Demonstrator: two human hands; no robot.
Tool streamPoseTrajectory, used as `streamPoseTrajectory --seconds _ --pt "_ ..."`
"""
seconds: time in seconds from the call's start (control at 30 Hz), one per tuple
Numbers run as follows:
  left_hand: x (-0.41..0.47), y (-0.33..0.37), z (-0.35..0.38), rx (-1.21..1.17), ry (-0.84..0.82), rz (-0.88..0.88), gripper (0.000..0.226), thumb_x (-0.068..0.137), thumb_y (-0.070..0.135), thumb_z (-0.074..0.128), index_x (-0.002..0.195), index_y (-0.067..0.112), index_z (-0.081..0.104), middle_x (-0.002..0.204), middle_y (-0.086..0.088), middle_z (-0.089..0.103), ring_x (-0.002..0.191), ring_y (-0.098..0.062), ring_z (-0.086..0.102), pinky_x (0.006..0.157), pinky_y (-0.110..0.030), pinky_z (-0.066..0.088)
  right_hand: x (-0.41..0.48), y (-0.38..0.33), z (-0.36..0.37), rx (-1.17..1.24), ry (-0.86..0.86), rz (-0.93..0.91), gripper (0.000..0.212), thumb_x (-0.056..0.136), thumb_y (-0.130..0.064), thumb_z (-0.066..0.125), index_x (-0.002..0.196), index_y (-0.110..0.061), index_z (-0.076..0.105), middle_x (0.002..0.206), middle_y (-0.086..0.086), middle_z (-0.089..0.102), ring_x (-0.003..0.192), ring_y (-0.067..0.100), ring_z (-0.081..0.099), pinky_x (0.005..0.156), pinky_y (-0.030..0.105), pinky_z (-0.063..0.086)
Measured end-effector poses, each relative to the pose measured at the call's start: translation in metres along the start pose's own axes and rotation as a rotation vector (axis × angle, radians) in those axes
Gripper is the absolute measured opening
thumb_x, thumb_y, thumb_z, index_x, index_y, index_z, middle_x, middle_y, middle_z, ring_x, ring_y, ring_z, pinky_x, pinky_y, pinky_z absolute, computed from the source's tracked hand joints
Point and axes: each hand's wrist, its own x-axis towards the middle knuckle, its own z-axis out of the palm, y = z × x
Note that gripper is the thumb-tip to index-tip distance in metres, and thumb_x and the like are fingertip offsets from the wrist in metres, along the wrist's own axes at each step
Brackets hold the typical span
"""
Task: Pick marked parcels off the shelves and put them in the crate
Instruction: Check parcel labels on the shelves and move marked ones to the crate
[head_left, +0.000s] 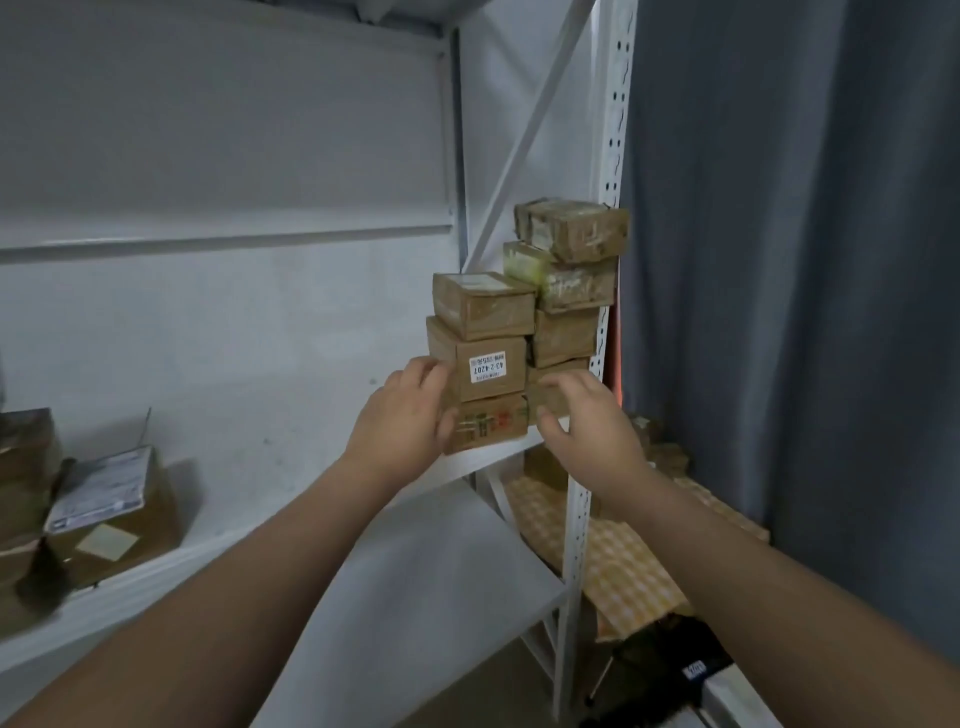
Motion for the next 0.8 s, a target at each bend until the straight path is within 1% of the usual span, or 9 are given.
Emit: streamPoseTrajectory --seconds 0.07,0.23,0.33,0.4,0.5,0.57,0.67,0.73,0.8 --pt "0.027 -0.004 0.007 -0.045 0.021 -0.017 0.052 0.092 0.029 0.052 0.140 0.015 0.037 0.140 -0.008 0.040 0.121 -0.028 0.046 0.095 -0.039 0.043 0.021 0.006 0.004 0.013 0.006 0.000 0.039 0.095 -0.025 0.051 0.133 -0.019 0.049 0.134 -0.004 0.046 0.124 0.014 0.043 0.098 0.029 0.041" --pt "0.104 -0.013 0.029 -0.095 0.028 -0.085 0.059 0.092 0.033 0.054 0.143 0.018 0.030 0.145 -0.010 0.032 0.124 -0.030 0.043 0.097 -0.041 0.043 0.076 0.025 0.019 0.049 0.015 0.014 0.042 0.094 -0.028 0.053 0.135 -0.021 0.047 0.136 -0.005 0.044 0.122 0.013 0.044 0.098 0.027 0.040" --pt "0.148 -0.021 0.044 -0.104 -0.009 -0.112 0.070 0.091 0.040 0.055 0.148 0.026 0.018 0.155 -0.009 0.013 0.125 -0.033 0.043 0.098 -0.044 0.044 0.108 0.034 0.029 0.091 0.008 0.014 0.043 0.093 -0.026 0.053 0.135 -0.019 0.045 0.137 -0.003 0.042 0.121 0.013 0.045 0.093 0.022 0.037" --pt "0.169 -0.025 0.054 -0.108 -0.053 -0.141 0.071 0.092 0.044 0.053 0.150 0.031 0.014 0.158 -0.006 0.003 0.126 -0.034 0.044 0.098 -0.043 0.043 0.126 0.040 0.038 0.131 0.015 0.019 0.044 0.093 -0.024 0.054 0.135 -0.019 0.045 0.137 -0.002 0.042 0.120 0.014 0.045 0.092 0.020 0.034" --pt "0.178 -0.030 0.066 -0.146 -0.072 -0.150 0.058 0.094 0.037 0.052 0.146 0.028 0.027 0.157 -0.003 0.013 0.128 -0.031 0.044 0.099 -0.038 0.040 0.141 0.046 0.050 0.195 0.025 0.016 0.047 0.092 -0.021 0.054 0.137 -0.018 0.042 0.136 -0.002 0.041 0.119 0.012 0.045 0.091 0.019 0.033" --pt "0.174 -0.033 0.071 -0.195 0.022 -0.140 0.049 0.095 0.028 0.052 0.141 0.023 0.037 0.154 -0.003 0.022 0.125 -0.028 0.047 0.097 -0.035 0.041 0.148 0.049 0.059 0.238 0.029 0.026 0.051 0.092 -0.021 0.054 0.140 -0.018 0.037 0.138 -0.001 0.039 0.121 0.013 0.045 0.093 0.021 0.036" --pt "0.160 -0.035 0.073 -0.259 0.157 -0.124 0.043 0.095 0.024 0.053 0.136 0.018 0.042 0.148 -0.002 0.029 0.114 -0.025 0.053 0.090 -0.029 0.043 0.154 0.049 0.070 0.427 0.058 0.088 0.067 0.084 -0.029 0.059 0.144 -0.023 0.030 0.141 -0.001 0.041 0.125 0.013 0.044 0.103 0.035 0.042" --pt "0.152 -0.036 0.072 -0.262 0.223 -0.081 0.040 0.095 0.022 0.054 0.133 0.015 0.045 0.145 -0.003 0.032 0.111 -0.021 0.054 0.085 -0.022 0.042 0.154 0.045 0.075 0.620 0.101 0.116 0.074 0.078 -0.040 0.061 0.142 -0.034 0.025 0.141 -0.006 0.042 0.129 0.010 0.042 0.105 0.041 0.042" --pt "0.141 -0.038 0.069 -0.272 0.275 -0.052 0.038 0.094 0.018 0.056 0.131 0.012 0.049 0.144 -0.006 0.034 0.113 -0.021 0.054 0.085 -0.020 0.042 0.152 0.037 0.076 0.717 0.111 0.121 0.074 0.082 -0.043 0.062 0.145 -0.034 0.023 0.142 -0.011 0.038 0.131 0.007 0.038 0.104 0.031 0.042"
